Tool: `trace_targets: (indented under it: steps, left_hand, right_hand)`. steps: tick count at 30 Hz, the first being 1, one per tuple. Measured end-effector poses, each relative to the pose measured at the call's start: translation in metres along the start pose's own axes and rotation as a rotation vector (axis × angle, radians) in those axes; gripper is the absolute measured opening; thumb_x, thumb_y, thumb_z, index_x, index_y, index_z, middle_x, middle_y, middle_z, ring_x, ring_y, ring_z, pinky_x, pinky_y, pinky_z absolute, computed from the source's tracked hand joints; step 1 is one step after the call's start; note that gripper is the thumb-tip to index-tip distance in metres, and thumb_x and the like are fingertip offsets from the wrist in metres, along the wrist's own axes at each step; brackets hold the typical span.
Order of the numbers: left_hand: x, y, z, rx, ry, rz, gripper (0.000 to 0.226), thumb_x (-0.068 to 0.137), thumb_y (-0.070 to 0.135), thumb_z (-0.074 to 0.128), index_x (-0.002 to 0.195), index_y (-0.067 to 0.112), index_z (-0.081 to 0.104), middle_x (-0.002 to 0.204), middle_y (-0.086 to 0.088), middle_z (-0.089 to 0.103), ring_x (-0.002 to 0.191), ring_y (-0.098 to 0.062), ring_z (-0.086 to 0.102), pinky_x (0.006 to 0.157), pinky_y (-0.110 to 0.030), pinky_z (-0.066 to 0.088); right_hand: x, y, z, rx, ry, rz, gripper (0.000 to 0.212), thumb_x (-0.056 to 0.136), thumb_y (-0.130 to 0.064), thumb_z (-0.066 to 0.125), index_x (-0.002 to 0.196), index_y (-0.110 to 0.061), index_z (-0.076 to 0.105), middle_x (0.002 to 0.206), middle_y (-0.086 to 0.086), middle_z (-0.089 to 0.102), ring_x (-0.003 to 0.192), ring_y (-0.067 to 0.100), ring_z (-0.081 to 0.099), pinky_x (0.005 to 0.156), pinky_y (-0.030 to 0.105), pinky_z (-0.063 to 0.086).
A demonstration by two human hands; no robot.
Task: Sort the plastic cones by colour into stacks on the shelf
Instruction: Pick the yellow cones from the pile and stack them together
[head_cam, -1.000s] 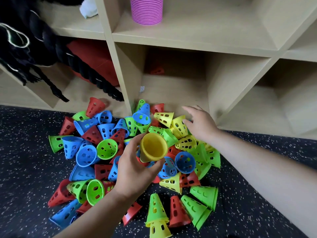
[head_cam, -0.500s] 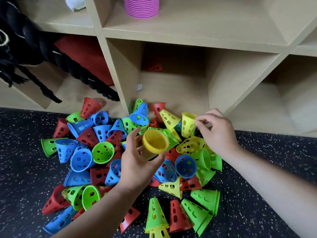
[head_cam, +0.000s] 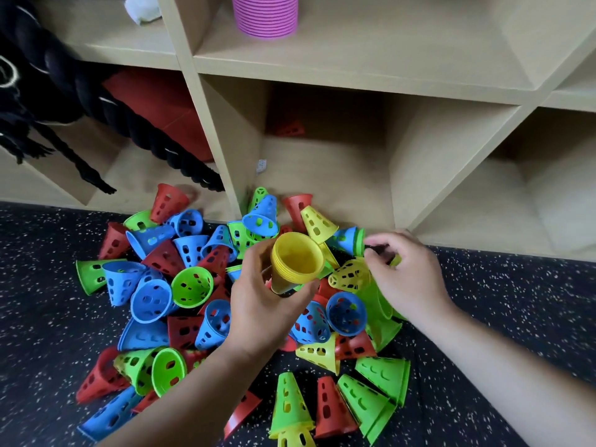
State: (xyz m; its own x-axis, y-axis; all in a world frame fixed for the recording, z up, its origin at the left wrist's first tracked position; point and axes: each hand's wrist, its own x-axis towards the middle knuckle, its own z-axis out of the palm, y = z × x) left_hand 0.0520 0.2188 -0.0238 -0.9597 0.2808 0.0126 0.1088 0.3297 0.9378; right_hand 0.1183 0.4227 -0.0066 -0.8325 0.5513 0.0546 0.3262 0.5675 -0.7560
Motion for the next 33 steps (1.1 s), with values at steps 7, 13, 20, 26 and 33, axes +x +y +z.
trace_targets:
  steps: [7, 13, 20, 26, 33]
  left_hand:
    - [-0.006, -0.002, -0.008, 0.015, -0.015, -0.001, 0.068, 0.068, 0.028, 0.092, 0.125, 0.023, 0.054, 0.111, 0.022, 0.063, 0.104, 0.006, 0.061, 0.086, -0.009, 0.048]
    - [-0.009, -0.005, -0.013, 0.025, -0.006, 0.013, 0.068, 0.068, 0.025, 0.092, 0.124, 0.025, 0.053, 0.111, 0.021, 0.062, 0.104, 0.009, 0.06, 0.083, -0.006, 0.046]
    - [-0.01, -0.011, -0.015, 0.042, -0.016, 0.001, 0.07, 0.068, 0.03, 0.092, 0.126, 0.026, 0.052, 0.114, 0.022, 0.062, 0.108, 0.007, 0.059, 0.09, -0.008, 0.046]
    - [-0.02, -0.005, -0.008, 0.024, -0.012, 0.027, 0.068, 0.07, 0.028, 0.091, 0.126, 0.022, 0.053, 0.113, 0.018, 0.065, 0.106, 0.006, 0.061, 0.088, -0.004, 0.043]
    - [-0.035, 0.006, -0.001, 0.008, -0.04, 0.06, 0.069, 0.069, 0.026, 0.091, 0.127, 0.023, 0.052, 0.111, 0.029, 0.061, 0.108, 0.008, 0.06, 0.084, -0.004, 0.045]
  right_hand:
    - [0.022, 0.04, 0.025, -0.522, -0.292, 0.289, 0.031, 0.081, -0.057, 0.07, 0.086, -0.027, 0.07, 0.083, -0.005, 0.071, 0.076, 0.021, 0.064, 0.061, 0.029, 0.052]
    - [0.02, 0.036, 0.042, -0.384, -0.284, 0.344, 0.022, 0.078, -0.047, 0.077, 0.089, -0.028, 0.072, 0.083, -0.008, 0.071, 0.077, 0.017, 0.067, 0.053, 0.026, 0.046]
    - [-0.014, -0.004, 0.013, 0.134, 0.014, 0.171, 0.009, 0.087, -0.023, 0.074, 0.093, -0.03, 0.073, 0.085, -0.017, 0.069, 0.077, -0.003, 0.063, 0.069, 0.015, 0.046]
    - [-0.046, -0.056, -0.023, 0.074, 0.07, -0.441, 0.011, 0.086, -0.012, 0.075, 0.097, -0.011, 0.076, 0.093, -0.004, 0.065, 0.077, 0.008, 0.061, 0.063, 0.019, 0.049]
    - [-0.061, -0.037, -0.02, 0.069, -0.056, -0.505, 0.011, 0.084, -0.009, 0.077, 0.093, -0.003, 0.075, 0.1, 0.003, 0.065, 0.074, 0.007, 0.057, 0.071, 0.011, 0.045]
